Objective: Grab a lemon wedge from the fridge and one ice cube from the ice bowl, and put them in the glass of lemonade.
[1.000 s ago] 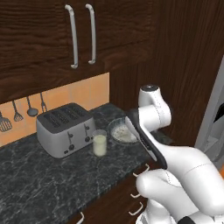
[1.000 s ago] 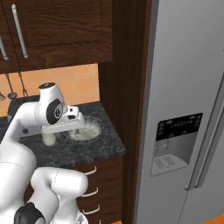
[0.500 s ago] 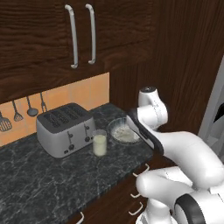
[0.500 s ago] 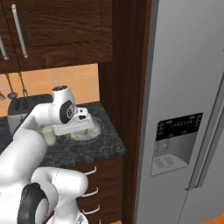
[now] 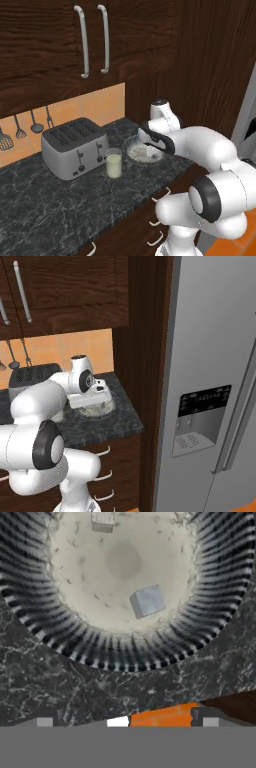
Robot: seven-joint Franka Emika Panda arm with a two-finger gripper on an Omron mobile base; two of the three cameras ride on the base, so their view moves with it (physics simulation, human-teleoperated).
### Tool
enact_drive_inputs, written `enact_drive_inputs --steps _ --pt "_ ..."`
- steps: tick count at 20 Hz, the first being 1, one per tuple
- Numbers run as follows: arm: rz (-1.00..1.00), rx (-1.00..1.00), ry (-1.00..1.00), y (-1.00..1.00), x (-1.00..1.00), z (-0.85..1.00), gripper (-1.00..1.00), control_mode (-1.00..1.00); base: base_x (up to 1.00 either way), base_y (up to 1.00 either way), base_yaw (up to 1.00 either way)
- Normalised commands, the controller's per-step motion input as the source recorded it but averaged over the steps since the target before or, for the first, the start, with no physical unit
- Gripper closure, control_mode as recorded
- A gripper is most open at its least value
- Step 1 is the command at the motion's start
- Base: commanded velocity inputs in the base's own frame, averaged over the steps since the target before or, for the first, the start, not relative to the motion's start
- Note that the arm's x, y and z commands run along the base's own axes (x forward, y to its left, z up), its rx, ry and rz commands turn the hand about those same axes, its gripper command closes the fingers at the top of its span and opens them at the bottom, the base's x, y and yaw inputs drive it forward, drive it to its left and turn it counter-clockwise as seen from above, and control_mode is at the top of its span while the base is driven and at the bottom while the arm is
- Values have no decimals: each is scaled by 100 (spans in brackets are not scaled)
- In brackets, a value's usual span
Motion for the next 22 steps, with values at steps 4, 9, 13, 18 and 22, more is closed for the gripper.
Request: enact_drive_inputs --steps 4,9,13,18,22 --pt "0 0 12 0 51 -37 -100 -100 0 0 0" --pt "1 0 11 0 49 -43 -100 -100 0 0 0" --pt "0 0 7 0 44 -42 -100 -100 0 0 0" --pt "0 0 8 0 25 -38 100 -100 0 0 0" --pt "0 0 12 0 -4 -37 100 -100 0 0 0"
